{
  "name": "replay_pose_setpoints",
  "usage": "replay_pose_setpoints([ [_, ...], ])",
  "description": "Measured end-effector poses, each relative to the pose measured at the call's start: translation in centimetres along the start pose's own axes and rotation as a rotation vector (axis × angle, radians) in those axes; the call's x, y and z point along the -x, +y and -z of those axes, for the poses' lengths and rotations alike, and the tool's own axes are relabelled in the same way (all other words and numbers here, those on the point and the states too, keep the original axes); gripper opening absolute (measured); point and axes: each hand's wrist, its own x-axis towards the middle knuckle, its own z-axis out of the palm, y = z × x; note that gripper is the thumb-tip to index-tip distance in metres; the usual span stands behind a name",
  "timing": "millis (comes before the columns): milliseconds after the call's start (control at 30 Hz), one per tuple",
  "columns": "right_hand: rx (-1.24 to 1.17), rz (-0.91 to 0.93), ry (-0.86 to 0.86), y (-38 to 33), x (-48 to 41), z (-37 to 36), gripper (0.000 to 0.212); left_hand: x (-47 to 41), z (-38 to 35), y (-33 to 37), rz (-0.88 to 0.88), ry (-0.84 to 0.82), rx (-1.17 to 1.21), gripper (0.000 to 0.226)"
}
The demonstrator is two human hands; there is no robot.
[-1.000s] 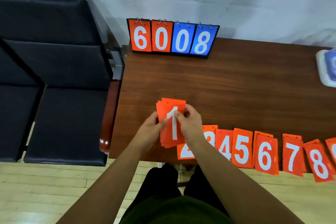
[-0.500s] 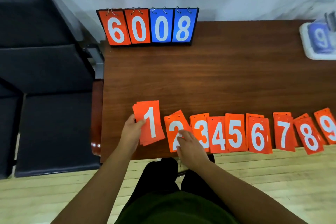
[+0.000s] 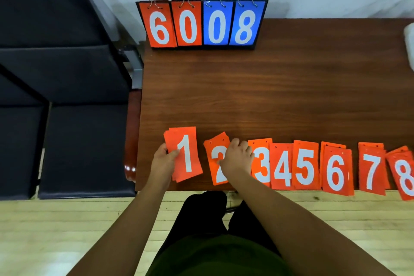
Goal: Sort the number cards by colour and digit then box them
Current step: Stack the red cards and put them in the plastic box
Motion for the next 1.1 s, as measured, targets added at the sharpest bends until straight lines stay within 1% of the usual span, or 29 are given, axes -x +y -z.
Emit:
replay_pose_setpoints([
  [67,-0.014,0.047,-0.045,-0.1,-0.2,0.1,0.055,0.2,0.2,-0.3,-0.007,0.007,-0.007,0.020],
  [100,-0.074,0.079,-0.063,0.0,-0.3,0.3,0.048,0.2,0.3,-0.4,-0.018,0.014,-0.026,0.021],
  [167,-0.333,0.073,-0.128,0.6,-0.3,1.2,0.035,0.3,0.4,-0.7,-0.030,0.035,-0.057,0.026],
  [267,-0.835,-0.025,-0.170,2.0,-0.1,3.2,0.022,0.6,-0.1,-0.8,-0.028,0.029,-0.053,0.034],
  [300,-0.931,-0.035,-0.193,2.4,0.1,3.8,0.018,0.8,-0.5,-0.8,-0.033,0.012,-0.057,0.037],
  [367,-0.986,-0.012,-0.209,2.9,0.8,4.4,0.019,1.2,-1.9,-0.5,-0.065,-0.051,-0.025,0.037],
  [433,-0.919,-0.001,-0.140,3.1,1.2,4.3,0.022,1.5,-3.7,-0.1,-0.106,-0.151,0.060,0.028],
  [500,-0.824,0.004,-0.034,3.0,1.5,4.3,0.025,2.0,-5.6,0.4,-0.124,-0.257,0.125,0.026],
  [600,-0.689,-0.007,0.061,3.0,1.8,4.2,0.036,2.5,-7.5,0.7,-0.164,-0.329,0.068,0.025],
  [667,-0.616,0.006,0.059,3.0,2.0,4.0,0.042,2.7,-8.2,0.6,-0.164,-0.322,0.023,0.022],
  [767,-0.610,-0.003,0.050,3.6,2.1,3.6,0.050,2.5,-8.7,0.6,-0.140,-0.285,-0.016,0.022],
  [833,-0.615,-0.026,0.074,4.7,2.6,3.1,0.048,2.3,-8.8,0.8,-0.133,-0.251,-0.054,0.022],
  [933,-0.463,0.007,0.126,6.7,3.4,1.4,0.042,1.6,-8.0,0.9,-0.135,-0.174,-0.138,0.029],
  [1000,-0.336,0.038,0.056,7.5,3.8,0.4,0.045,1.0,-7.2,0.8,-0.118,-0.130,-0.140,0.034],
  [1067,-0.247,0.054,-0.032,7.7,4.1,-0.3,0.049,0.6,-6.5,0.4,-0.084,-0.108,-0.114,0.031],
  [1100,-0.208,0.070,-0.048,7.6,4.2,-0.4,0.049,0.5,-6.2,0.1,-0.072,-0.102,-0.105,0.030],
])
